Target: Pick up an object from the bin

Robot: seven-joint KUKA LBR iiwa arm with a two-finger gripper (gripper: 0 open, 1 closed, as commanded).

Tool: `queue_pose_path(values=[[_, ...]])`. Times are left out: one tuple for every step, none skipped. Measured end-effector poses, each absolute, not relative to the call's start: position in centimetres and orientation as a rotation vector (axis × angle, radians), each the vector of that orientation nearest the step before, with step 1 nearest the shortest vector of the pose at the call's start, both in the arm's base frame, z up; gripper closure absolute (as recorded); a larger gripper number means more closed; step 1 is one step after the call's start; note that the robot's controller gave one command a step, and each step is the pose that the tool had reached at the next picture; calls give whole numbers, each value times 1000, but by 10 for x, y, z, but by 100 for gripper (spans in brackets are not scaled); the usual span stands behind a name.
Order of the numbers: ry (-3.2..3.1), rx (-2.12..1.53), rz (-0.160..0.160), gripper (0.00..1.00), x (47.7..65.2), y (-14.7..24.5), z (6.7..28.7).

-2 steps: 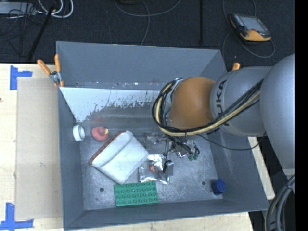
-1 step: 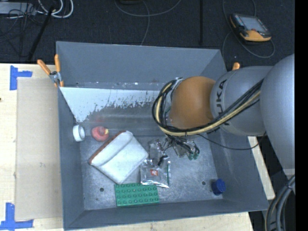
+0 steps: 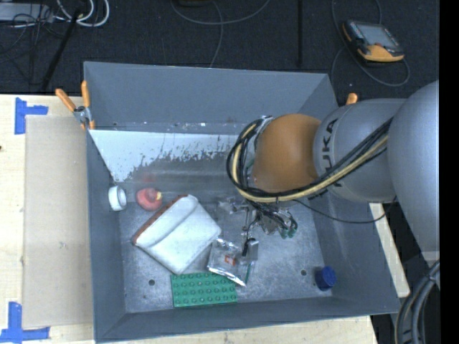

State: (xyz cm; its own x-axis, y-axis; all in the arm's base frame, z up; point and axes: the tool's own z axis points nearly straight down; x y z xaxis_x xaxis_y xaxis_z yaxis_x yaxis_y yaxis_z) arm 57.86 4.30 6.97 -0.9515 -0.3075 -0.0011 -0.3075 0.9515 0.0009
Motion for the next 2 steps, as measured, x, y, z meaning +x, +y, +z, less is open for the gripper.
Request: queue_pose_path(values=[[3093,-569,1,0,537,41,69],[3090,-568,0,100,539,41,70]])
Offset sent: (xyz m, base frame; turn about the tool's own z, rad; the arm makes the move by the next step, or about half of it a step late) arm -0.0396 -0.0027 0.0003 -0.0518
